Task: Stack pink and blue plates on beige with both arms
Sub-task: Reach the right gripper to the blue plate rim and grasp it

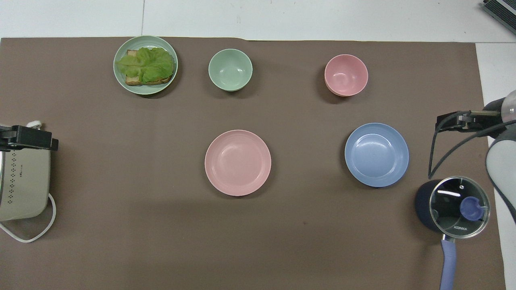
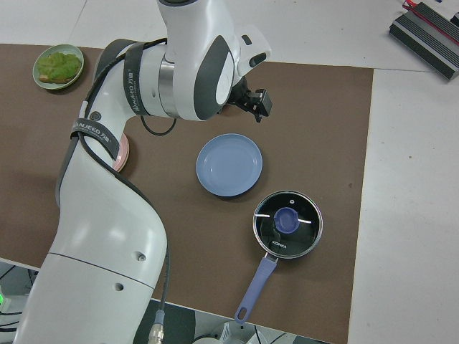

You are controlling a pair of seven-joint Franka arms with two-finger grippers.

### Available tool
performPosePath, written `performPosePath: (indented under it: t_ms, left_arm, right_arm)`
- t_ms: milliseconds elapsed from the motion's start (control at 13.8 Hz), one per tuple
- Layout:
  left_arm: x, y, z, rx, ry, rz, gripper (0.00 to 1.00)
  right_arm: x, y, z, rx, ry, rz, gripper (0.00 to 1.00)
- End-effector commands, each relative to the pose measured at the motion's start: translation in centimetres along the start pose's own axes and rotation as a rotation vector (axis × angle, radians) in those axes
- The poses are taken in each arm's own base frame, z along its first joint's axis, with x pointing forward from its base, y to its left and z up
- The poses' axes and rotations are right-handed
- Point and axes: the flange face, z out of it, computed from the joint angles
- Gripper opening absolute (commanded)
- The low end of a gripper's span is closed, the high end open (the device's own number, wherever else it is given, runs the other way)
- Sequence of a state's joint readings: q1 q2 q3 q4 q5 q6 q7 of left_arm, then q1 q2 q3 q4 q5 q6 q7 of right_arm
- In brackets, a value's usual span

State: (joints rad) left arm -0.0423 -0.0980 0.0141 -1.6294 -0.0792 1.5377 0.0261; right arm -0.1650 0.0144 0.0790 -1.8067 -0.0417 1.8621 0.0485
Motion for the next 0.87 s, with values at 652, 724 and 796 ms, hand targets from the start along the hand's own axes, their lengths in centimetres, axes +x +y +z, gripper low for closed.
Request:
performPosePath:
  t_ms: [652, 724, 796]
  left_arm:
    - [-0.2, -0.1, -0.4, 0.055, -0.033, 0.011, 1.00]
    - [-0.2, -0.4, -0.4, 0.054, -0.031, 0.005, 1.00]
    - [-0.2, -0.3, -0.4, 0.054, -0.031, 0.007, 1.00]
  right_arm:
    - [0.1, 0.9, 17.3, 0.032, -0.047, -0.043, 1.00]
    - [0.0, 0.9, 18.2, 0.032, -0.047, -0.044, 1.00]
    - [-0.3, 0.9, 18.9, 0.032, -0.059, -0.045, 1.00]
